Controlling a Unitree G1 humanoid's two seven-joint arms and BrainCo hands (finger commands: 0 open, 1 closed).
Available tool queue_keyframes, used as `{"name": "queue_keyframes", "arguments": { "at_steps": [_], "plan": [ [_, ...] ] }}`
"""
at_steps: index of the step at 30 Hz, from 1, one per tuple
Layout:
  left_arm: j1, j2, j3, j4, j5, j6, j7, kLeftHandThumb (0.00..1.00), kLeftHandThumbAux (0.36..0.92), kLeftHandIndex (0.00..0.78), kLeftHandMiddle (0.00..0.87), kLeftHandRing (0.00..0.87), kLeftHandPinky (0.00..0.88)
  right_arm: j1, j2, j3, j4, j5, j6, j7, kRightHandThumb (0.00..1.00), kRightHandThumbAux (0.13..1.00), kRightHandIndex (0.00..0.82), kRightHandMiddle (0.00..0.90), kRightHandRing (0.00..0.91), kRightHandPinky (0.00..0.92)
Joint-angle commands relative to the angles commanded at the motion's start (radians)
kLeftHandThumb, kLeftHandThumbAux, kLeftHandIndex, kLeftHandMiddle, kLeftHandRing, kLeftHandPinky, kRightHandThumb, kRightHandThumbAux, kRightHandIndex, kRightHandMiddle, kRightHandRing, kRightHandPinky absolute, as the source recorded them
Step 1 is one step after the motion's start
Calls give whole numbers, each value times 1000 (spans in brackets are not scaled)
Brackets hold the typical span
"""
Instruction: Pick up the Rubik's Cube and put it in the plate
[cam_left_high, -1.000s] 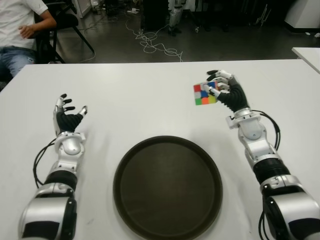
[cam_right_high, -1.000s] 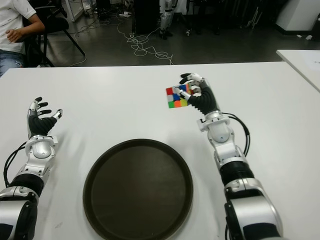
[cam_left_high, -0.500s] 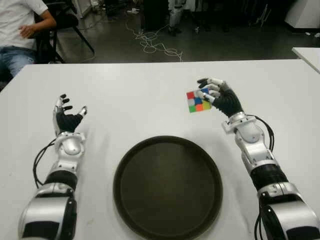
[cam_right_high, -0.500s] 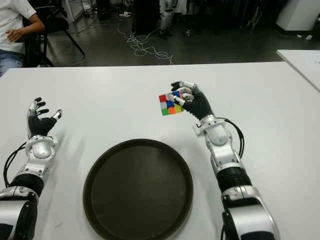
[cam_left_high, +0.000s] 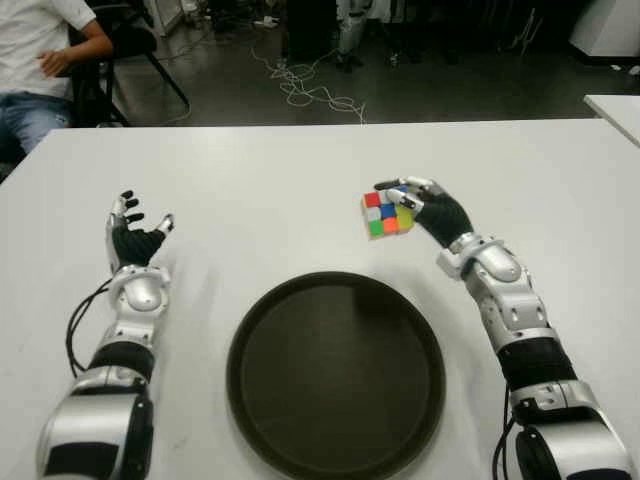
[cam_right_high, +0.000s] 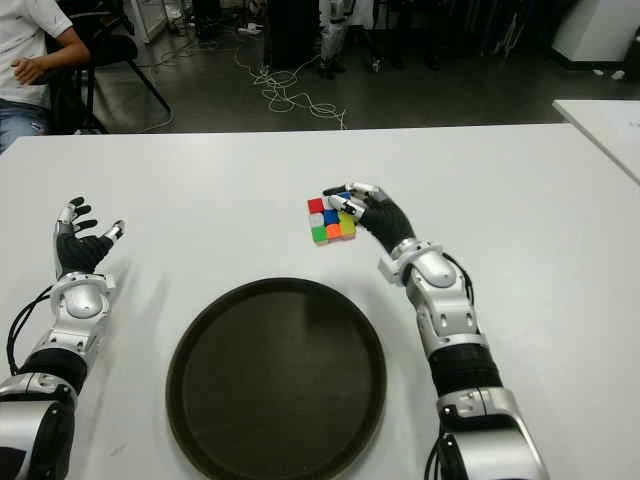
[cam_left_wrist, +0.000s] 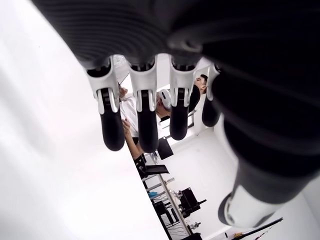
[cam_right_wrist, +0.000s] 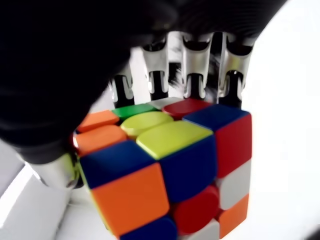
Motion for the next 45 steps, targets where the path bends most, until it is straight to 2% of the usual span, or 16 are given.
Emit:
{"name": "queue_keyframes", "arguments": {
  "at_steps": [3,7,12,20,22,28,32,37,45],
  "plan": [
    [0,-1,4,0,-4,-2,-3,115,760,144,201,232,301,1,-9,8,-16,30,59,58,707,718,438,777,790,795],
    [1,-2,5,0,-6,-6,-6,138,759,150,205,238,312,1,-19,14,-28,40,93,103,710,717,438,784,798,807],
    [2,-2,4,-1,-5,-9,-5,119,779,138,214,261,342,-4,-64,67,-33,24,92,243,713,717,439,793,803,808],
    [0,1,2,0,-1,2,-3,103,760,130,191,217,262,-9,-110,122,-50,16,91,389,706,719,439,805,809,800],
    [-1,1,3,0,-3,4,-5,106,755,132,190,215,267,-2,-115,131,-65,16,87,408,704,720,439,806,810,799],
    [0,2,3,-2,-3,1,-5,109,760,139,225,276,362,18,-115,145,-95,3,54,423,701,723,438,807,811,797],
    [1,3,0,-4,2,1,-3,99,773,143,233,291,381,30,-109,155,-106,-6,33,423,698,725,438,800,808,789],
    [0,4,0,-5,2,5,-1,92,783,143,241,305,397,34,-110,162,-111,-9,23,427,696,726,438,795,804,783],
    [-3,5,1,-1,1,11,-2,100,767,143,235,286,374,41,-119,174,-133,-9,30,436,691,728,437,795,806,784]
  ]
}}
